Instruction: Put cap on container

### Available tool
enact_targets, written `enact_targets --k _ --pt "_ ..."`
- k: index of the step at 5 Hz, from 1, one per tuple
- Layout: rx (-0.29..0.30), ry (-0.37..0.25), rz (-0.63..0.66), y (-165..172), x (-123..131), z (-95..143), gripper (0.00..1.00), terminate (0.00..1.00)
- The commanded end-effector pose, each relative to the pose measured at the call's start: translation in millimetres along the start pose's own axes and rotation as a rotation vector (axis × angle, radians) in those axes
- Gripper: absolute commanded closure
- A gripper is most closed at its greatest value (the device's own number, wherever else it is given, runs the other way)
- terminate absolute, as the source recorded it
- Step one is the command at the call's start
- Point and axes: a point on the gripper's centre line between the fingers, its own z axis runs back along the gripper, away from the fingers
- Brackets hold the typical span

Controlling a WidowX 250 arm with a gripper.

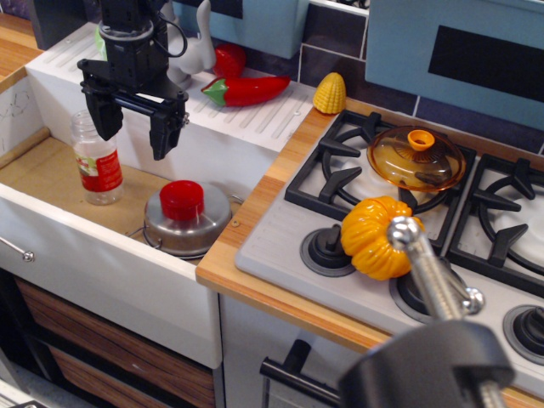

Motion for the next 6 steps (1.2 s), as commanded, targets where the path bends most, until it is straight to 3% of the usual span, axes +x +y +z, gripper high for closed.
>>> enact_targets --k 1,2,3,4,6 --pt "0.000 0.000 0.000 0.0 0.0 0.0 0.00 0.00" --pt "-0.052 0.099 0.048 -0.9 12.9 -20.4 0.00 0.00" --pt "-0.030 0.094 0.083 4.5 31.5 -20.5 0.00 0.00" --pt "-0.060 0.096 0.096 3.6 39.3 -26.4 0.00 0.00" --pt "-0.083 0.026 0.127 -15.8 24.7 -48.6 0.00 0.00"
